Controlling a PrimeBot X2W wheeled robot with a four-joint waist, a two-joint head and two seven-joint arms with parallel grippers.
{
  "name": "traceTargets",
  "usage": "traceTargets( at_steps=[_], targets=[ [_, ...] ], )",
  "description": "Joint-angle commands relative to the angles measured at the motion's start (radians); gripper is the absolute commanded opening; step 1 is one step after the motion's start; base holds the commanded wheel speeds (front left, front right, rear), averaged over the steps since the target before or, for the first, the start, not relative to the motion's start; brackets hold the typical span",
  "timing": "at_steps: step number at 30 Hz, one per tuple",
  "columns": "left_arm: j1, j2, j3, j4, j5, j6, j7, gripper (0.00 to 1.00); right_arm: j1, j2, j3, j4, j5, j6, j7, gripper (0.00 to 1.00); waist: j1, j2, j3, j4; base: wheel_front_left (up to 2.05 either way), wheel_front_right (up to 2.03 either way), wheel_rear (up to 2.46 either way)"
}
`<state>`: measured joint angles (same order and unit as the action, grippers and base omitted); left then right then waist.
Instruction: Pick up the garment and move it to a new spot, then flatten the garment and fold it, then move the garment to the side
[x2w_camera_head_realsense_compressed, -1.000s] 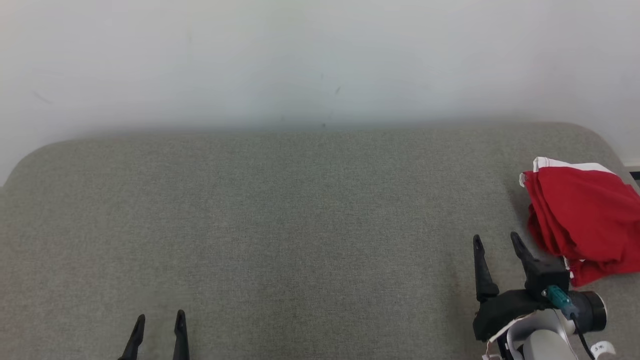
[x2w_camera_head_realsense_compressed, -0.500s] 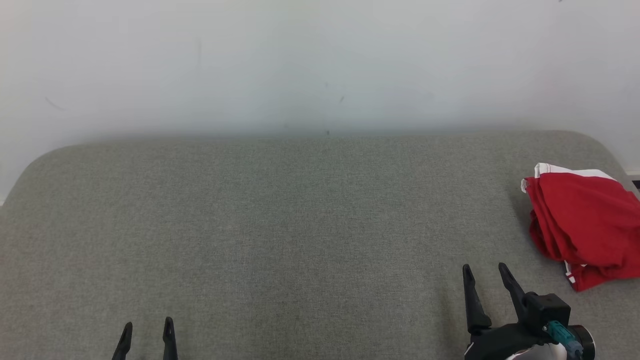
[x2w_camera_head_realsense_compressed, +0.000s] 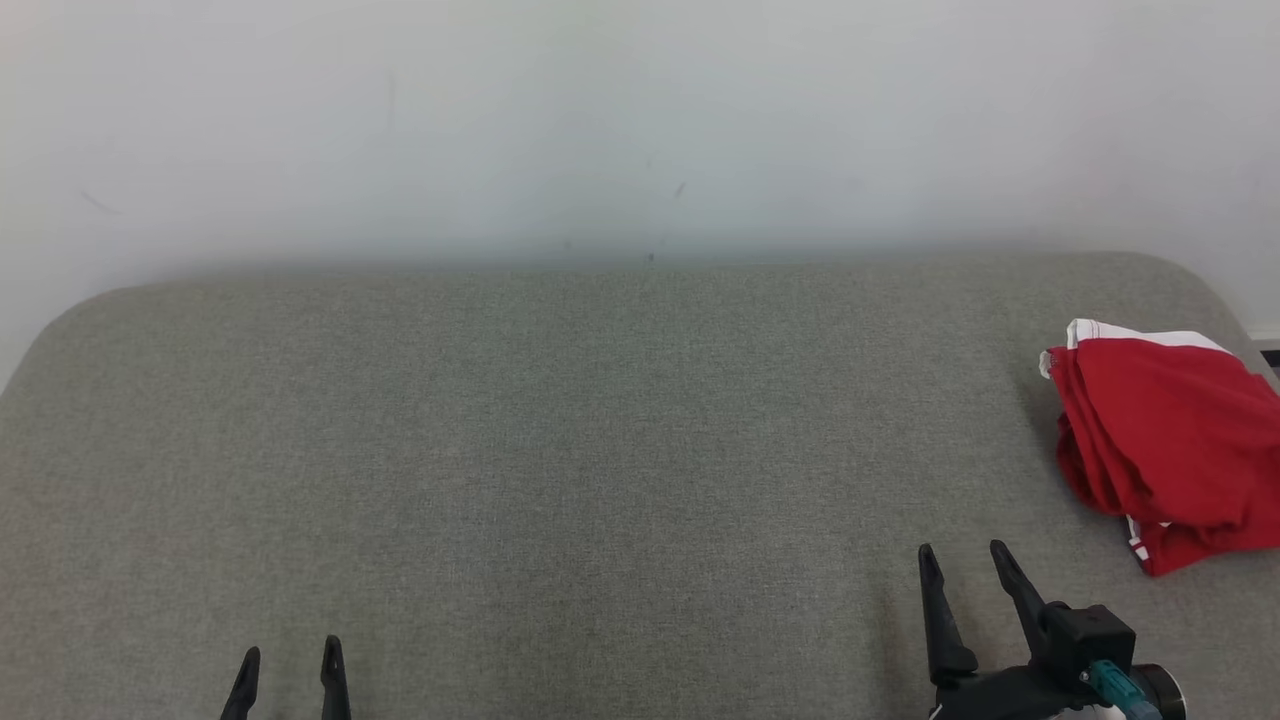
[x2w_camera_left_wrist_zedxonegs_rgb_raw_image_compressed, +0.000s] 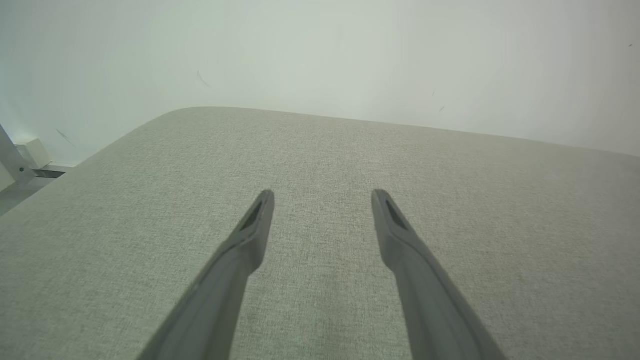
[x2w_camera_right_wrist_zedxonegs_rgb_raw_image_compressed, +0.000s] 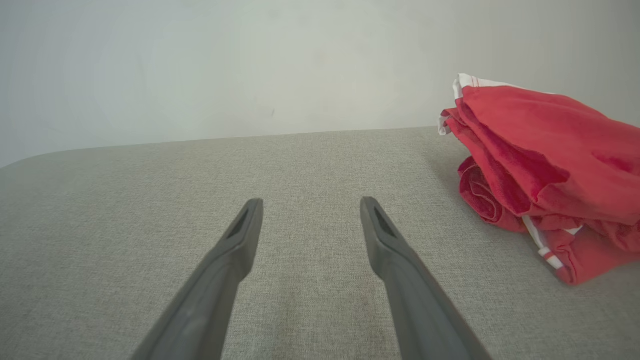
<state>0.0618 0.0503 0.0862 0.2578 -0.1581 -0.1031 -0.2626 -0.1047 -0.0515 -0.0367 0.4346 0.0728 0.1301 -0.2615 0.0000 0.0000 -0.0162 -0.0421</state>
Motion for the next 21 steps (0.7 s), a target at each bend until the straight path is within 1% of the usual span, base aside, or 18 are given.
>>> traceTargets(
  at_steps=[1, 12, 19, 21],
  targets=[
    [0.001, 0.001, 0.001, 0.004, 0.001, 0.001, -0.003, 1.00, 0.002, 0.002, 0.002, 0.002, -0.007, 0.000, -0.004, 1.00, 0.0000, 0.0000, 0.002, -0.002, 0.00, 0.00, 0.00],
    [0.000, 0.001, -0.001, 0.010, 0.008, -0.001, -0.003, 1.00, 0.004, 0.001, 0.009, 0.005, -0.015, 0.000, -0.004, 1.00, 0.0000, 0.0000, 0.006, -0.006, 0.00, 0.00, 0.00],
    [0.003, 0.000, -0.005, 0.013, -0.015, -0.010, -0.003, 1.00, 0.005, 0.001, 0.025, 0.011, -0.022, 0.000, -0.004, 1.00, 0.0000, 0.0000, 0.007, -0.002, 0.00, 0.00, 0.00],
    [0.005, 0.001, -0.004, 0.015, -0.015, -0.009, -0.003, 1.00, 0.000, 0.001, 0.027, 0.013, -0.005, 0.000, -0.004, 1.00, 0.0000, 0.0000, 0.007, -0.003, 0.00, 0.00, 0.00]
  ],
)
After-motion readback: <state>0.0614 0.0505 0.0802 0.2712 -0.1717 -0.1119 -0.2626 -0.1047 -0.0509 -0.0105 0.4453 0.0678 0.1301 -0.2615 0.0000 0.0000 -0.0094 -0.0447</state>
